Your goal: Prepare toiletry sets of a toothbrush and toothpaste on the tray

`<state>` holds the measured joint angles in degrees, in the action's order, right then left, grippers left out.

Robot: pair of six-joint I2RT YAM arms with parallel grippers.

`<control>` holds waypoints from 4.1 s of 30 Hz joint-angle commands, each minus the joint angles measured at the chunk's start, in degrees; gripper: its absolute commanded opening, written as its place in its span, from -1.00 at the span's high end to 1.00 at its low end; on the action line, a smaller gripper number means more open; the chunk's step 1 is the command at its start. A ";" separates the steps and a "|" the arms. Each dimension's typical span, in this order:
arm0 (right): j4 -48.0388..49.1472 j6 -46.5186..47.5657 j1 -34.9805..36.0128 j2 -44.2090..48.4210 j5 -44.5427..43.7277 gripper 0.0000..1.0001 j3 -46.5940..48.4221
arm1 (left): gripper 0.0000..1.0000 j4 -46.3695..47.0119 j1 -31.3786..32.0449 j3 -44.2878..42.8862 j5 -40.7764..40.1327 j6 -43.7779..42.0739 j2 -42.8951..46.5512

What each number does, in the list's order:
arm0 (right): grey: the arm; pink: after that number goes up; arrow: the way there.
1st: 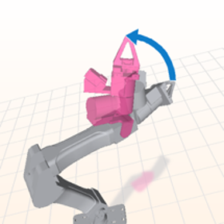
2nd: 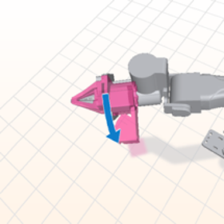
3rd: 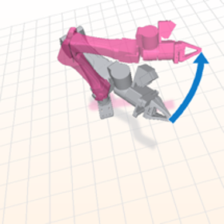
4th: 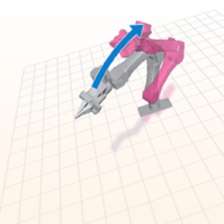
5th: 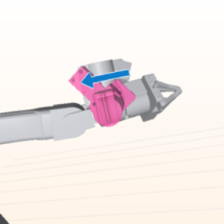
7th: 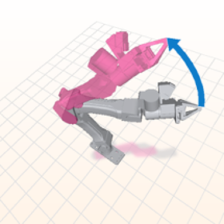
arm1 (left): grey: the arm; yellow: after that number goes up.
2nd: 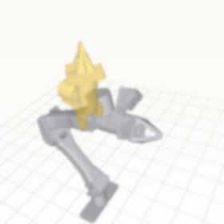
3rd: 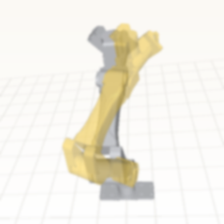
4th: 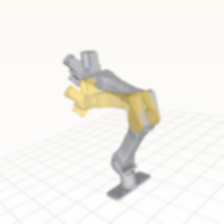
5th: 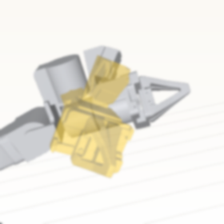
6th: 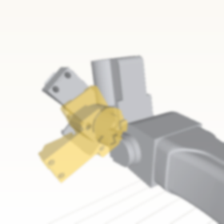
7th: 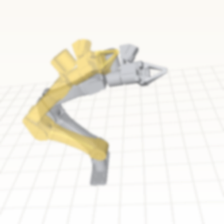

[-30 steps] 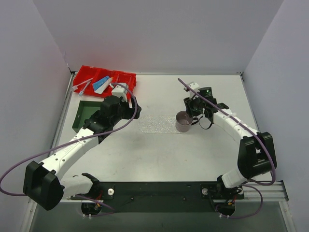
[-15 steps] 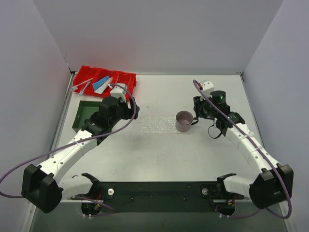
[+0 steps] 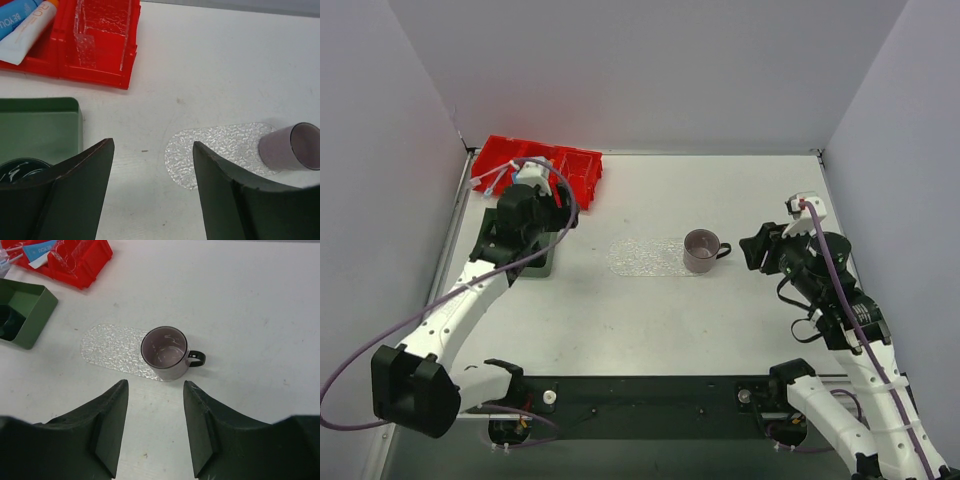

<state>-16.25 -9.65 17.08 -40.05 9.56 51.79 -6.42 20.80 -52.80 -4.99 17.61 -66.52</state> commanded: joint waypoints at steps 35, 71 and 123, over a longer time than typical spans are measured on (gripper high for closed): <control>-5.37 -5.20 1.02 0.85 7.40 0.18 -4.68 | -0.06 -35.24 -8.93 -80.18 -6.43 -14.79 -68.30; -5.81 -3.80 1.02 -0.64 7.31 0.19 -5.65 | 0.10 -31.73 -9.19 -76.32 -10.39 -15.94 -70.41; -6.34 -12.49 1.02 2.00 6.44 0.13 -1.17 | 1.00 -13.54 -2.43 -52.25 -23.92 -23.58 -41.34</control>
<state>-24.60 -16.93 17.74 -38.74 16.51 47.70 -29.02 16.12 -107.31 -23.33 -3.57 -117.56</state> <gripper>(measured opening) 0.426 0.042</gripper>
